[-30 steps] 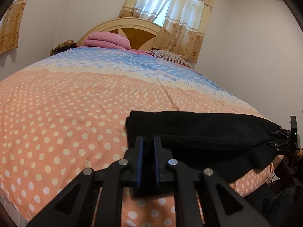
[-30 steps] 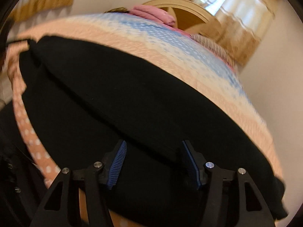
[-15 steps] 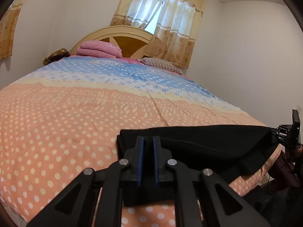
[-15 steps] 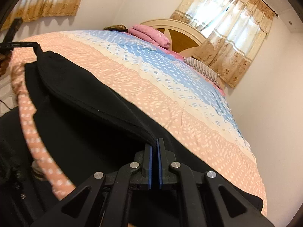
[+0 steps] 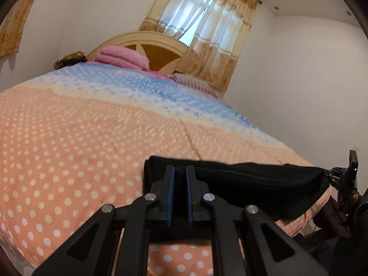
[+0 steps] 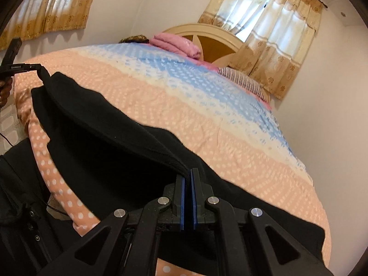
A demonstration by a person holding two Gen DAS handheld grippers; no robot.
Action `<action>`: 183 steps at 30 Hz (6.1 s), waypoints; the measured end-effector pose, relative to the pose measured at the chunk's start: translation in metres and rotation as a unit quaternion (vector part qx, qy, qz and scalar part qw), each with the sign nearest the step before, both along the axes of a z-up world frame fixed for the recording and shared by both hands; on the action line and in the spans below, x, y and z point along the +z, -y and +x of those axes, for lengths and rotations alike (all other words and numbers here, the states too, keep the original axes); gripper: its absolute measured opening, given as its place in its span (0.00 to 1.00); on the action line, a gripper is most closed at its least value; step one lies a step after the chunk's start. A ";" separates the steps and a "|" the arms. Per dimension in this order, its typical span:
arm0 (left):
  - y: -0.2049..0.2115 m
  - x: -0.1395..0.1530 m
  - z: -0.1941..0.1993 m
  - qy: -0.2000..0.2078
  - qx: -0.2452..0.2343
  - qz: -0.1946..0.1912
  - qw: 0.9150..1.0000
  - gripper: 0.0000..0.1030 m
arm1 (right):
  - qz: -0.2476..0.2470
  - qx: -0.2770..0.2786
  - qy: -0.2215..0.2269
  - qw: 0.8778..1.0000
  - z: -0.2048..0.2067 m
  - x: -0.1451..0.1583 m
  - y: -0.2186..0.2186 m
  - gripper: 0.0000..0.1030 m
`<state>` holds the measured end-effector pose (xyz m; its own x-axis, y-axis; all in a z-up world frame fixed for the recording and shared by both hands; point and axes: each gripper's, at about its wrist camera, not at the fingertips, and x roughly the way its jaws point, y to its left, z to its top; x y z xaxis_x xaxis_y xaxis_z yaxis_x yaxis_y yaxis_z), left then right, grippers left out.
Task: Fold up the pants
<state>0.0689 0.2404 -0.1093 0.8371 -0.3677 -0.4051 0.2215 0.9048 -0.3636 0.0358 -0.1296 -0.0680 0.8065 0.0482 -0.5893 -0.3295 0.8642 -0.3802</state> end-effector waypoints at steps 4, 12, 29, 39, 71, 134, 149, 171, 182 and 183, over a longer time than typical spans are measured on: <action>-0.001 -0.012 -0.005 -0.015 -0.005 0.008 1.000 0.10 | 0.003 0.015 -0.031 0.999 -0.012 -0.023 0.006 0.04; 0.006 -0.047 -0.006 -0.076 -0.016 0.046 0.996 0.25 | -0.008 0.028 -0.108 0.994 -0.014 -0.071 0.008 0.04; -0.009 -0.042 0.015 -0.103 0.008 0.020 0.994 0.48 | 0.027 0.049 -0.098 0.994 -0.025 -0.062 0.010 0.12; 0.020 -0.047 0.046 -0.151 0.000 0.058 0.987 0.42 | 0.048 0.057 -0.092 0.993 -0.026 -0.064 0.007 0.12; -0.036 -0.021 0.029 -0.133 0.114 0.047 0.983 0.49 | 0.130 -0.046 -0.050 0.989 -0.017 -0.033 0.070 0.61; 0.307 -0.024 -0.006 -0.047 -0.254 0.334 0.907 0.64 | 0.387 -0.323 0.011 0.863 -0.067 -0.021 0.297 0.40; 0.301 -0.023 -0.018 -0.046 -0.279 0.321 0.904 0.46 | 0.404 -0.342 0.039 0.848 -0.077 -0.016 0.314 0.40; 0.313 -0.014 -0.013 -0.035 -0.296 0.292 0.909 0.04 | 0.366 -0.318 0.016 0.874 -0.056 -0.028 0.293 0.08; 0.293 0.006 -0.014 -0.029 -0.320 0.221 0.921 0.03 | 0.370 -0.311 0.040 0.874 -0.068 -0.008 0.301 0.06; 0.294 0.004 -0.015 -0.031 -0.326 0.223 0.918 0.03 | 0.371 -0.314 0.039 0.873 -0.069 -0.009 0.303 0.06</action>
<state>0.0535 -0.0534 -0.1052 0.4680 -0.5691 -0.6761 0.7607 0.6488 -0.0195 -0.0332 -0.4331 -0.0772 0.8478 -0.0734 -0.5252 0.2999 0.8832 0.3607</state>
